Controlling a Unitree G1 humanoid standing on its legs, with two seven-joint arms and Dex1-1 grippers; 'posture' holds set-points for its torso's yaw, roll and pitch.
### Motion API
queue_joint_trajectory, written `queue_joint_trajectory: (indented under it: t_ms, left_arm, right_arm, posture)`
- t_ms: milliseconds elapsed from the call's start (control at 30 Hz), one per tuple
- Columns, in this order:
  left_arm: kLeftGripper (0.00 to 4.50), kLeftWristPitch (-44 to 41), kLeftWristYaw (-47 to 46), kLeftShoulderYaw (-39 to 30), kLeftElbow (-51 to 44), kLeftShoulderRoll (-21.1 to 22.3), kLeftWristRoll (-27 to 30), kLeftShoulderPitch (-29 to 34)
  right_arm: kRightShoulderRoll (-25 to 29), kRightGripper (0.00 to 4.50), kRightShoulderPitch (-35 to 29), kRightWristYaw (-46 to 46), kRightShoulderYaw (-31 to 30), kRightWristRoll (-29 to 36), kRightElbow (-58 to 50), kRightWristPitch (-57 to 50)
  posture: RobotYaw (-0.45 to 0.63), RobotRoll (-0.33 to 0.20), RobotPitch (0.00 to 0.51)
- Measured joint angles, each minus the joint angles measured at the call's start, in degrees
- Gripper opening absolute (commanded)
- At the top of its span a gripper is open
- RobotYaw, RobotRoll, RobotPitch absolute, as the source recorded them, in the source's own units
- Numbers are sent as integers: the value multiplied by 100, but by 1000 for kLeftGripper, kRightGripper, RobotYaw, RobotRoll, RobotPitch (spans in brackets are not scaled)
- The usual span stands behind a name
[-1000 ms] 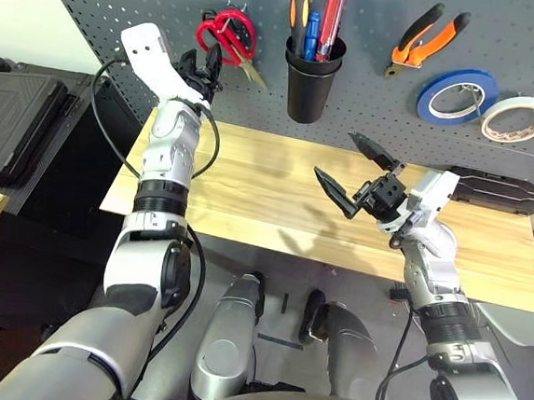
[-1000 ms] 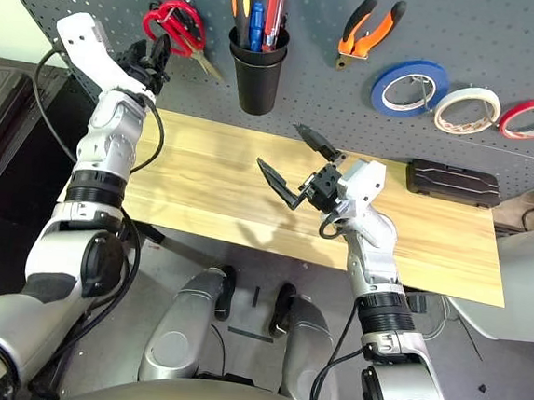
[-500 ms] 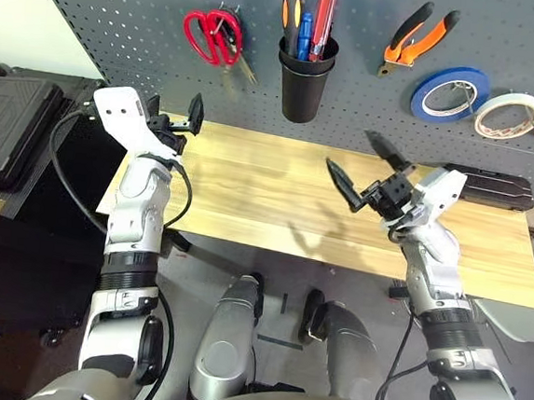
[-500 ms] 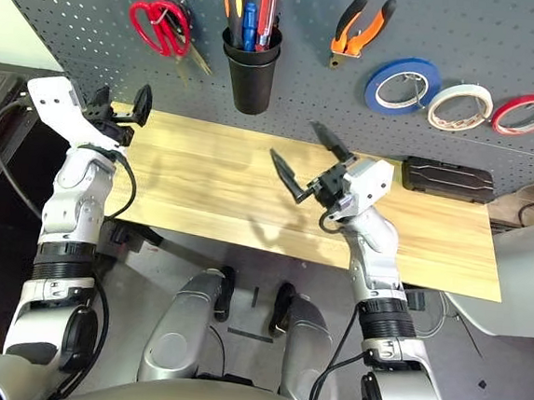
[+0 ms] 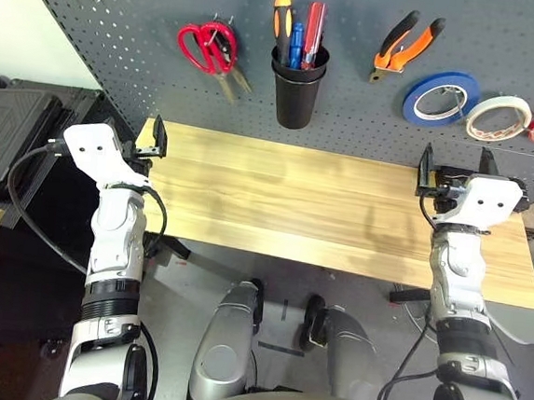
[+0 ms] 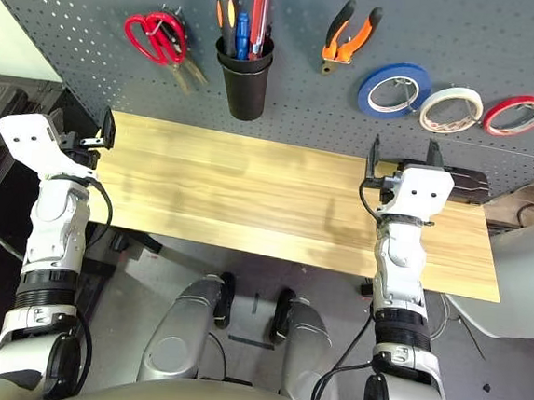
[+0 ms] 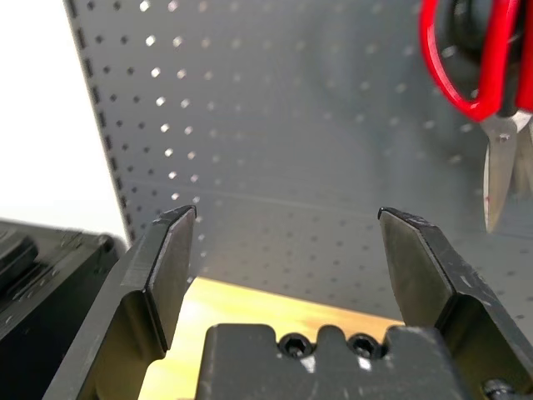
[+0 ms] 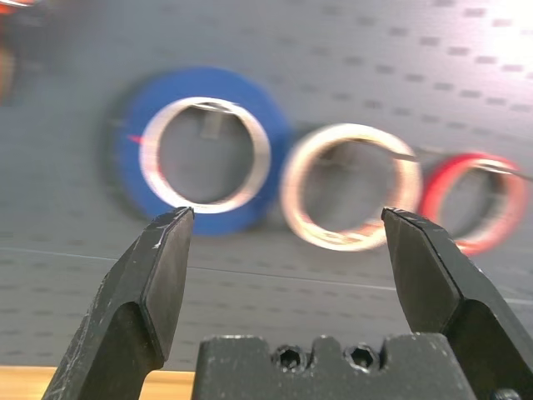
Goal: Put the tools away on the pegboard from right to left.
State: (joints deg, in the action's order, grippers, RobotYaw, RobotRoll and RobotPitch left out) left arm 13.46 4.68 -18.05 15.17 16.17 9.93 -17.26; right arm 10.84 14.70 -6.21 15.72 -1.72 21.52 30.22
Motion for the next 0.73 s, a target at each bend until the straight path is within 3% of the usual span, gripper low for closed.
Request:
queue_joint_trajectory:
  t_ms: [333, 733]
  left_arm:
    - [4476, 796, 566, -10, 785, 297, 56, -4]
    - [4476, 1157, 947, -117, 1302, 498, 195, -33]
  right_arm:
    - [168, 4500, 12, -738, 337, -8, 596, 194]
    - [188, 4500, -55, -888, 339, 15, 616, 175]
  posture:
    - [61, 0, 158]
    - [67, 0, 160]
